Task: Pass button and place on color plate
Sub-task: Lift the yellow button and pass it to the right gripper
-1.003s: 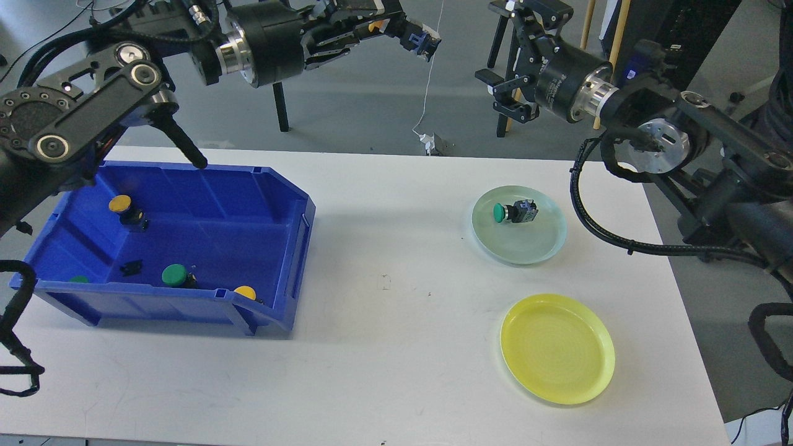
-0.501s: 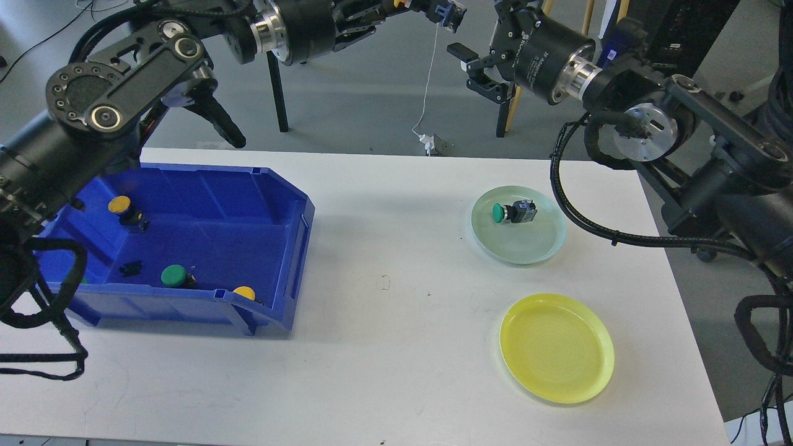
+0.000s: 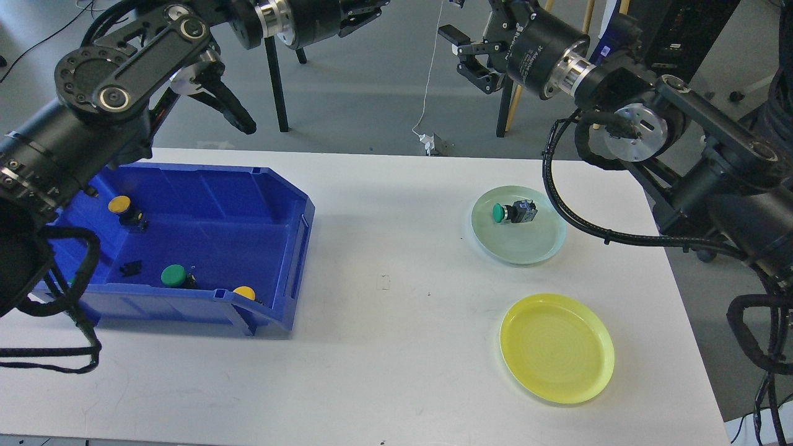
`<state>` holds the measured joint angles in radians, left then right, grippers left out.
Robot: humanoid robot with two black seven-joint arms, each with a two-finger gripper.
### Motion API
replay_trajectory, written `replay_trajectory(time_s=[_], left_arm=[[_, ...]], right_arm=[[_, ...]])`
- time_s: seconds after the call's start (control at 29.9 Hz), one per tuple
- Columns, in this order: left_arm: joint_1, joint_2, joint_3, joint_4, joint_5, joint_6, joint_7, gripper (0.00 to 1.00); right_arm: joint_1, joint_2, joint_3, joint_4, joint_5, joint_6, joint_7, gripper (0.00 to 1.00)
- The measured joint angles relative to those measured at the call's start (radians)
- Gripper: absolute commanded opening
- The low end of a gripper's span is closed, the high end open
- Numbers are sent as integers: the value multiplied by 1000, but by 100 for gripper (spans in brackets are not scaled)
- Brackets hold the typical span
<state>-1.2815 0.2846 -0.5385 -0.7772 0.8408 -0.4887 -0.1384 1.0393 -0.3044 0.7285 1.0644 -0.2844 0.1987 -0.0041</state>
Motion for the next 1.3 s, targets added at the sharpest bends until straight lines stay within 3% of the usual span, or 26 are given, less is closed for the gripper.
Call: replay_trajectory(time_s=[0.13,0.43,0.67,0.87,0.97,1.07,1.3], left_arm=[[-1,-18,-1,8,-21,0,0,33],[0,-25,2,9,-63,0,0,33],[1,-25,2,11,-102,0,1,33],[1,-25,-1,21,-120,0,2,35],[1,-25,2,21,-129,0,2,44],[1,-25,3,21,-131,0,4,64],[3,-25,5,27,-127,9,12,95]], right_arm=[[12,1,0,-2,0,-4,8,76],[31,1,0,-6,1,1,15,52],[31,1,-3,-6,1,5,15,45],[31,2,-4,-8,1,8,15,30],[32,2,-3,-12,1,9,15,23],[33,2,-3,-13,1,11,15,22],[33,1,-2,-14,0,13,13,21]])
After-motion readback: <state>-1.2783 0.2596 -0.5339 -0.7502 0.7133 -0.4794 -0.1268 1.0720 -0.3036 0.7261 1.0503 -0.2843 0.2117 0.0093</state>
